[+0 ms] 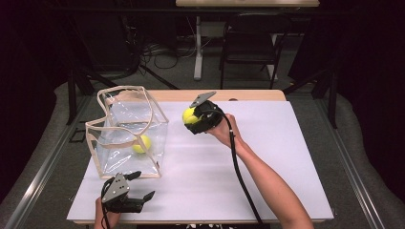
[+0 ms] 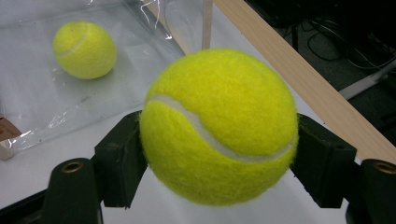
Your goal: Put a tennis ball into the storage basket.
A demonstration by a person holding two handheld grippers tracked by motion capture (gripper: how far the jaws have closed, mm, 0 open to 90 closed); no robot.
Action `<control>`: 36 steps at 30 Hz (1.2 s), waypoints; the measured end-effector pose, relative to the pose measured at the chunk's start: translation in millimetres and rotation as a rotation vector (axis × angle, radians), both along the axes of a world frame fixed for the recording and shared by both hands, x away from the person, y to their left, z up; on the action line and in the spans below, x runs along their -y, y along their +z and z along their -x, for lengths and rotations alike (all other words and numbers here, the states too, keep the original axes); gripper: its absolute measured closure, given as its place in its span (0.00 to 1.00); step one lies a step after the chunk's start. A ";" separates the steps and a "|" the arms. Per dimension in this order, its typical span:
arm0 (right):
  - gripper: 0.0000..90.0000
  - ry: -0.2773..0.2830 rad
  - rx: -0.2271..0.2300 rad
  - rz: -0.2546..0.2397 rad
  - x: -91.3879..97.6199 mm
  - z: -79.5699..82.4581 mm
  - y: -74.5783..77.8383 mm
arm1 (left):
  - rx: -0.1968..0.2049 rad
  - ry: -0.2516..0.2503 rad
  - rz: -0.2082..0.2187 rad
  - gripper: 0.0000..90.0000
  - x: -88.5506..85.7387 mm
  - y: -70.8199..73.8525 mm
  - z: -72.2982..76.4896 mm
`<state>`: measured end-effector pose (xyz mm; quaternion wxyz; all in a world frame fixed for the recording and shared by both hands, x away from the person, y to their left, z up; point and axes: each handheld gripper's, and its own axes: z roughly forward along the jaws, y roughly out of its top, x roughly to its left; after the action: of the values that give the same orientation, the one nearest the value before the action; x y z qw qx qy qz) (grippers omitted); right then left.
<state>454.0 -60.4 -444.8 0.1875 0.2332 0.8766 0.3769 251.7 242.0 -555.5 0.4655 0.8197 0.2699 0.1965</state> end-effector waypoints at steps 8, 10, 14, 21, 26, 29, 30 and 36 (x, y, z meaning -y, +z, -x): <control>0.29 0.006 0.013 0.006 -0.5 1.0 9.8 | 0.002 0.000 0.002 0.18 0.1 0.0 0.1; 0.29 0.007 0.017 0.008 -0.4 1.0 12.5 | 0.002 -0.001 0.000 0.18 0.0 0.1 -0.1; 0.29 0.008 0.025 0.008 -0.4 1.5 18.0 | 0.002 0.000 0.001 0.18 0.3 0.1 0.0; 0.29 0.008 0.033 0.003 1.0 0.9 28.3 | 0.004 0.001 0.003 0.18 0.1 0.1 0.1; 0.29 0.010 0.040 0.004 0.9 1.3 34.1 | 0.004 -0.001 0.002 0.18 0.4 0.1 0.0; 0.29 0.012 0.042 0.005 0.4 1.3 35.8 | 0.005 0.000 0.003 0.18 0.2 0.1 0.0; 0.29 0.014 0.041 0.006 0.3 1.3 36.5 | 0.005 0.000 0.003 0.18 0.3 0.1 0.0; 0.29 0.013 0.044 0.008 -1.2 1.3 38.9 | 0.004 -0.001 0.002 0.18 0.3 0.1 -0.1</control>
<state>452.7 -59.2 -405.9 0.2053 0.2183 0.8753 0.3796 251.7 241.7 -555.5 0.4672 0.8188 0.2686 0.1977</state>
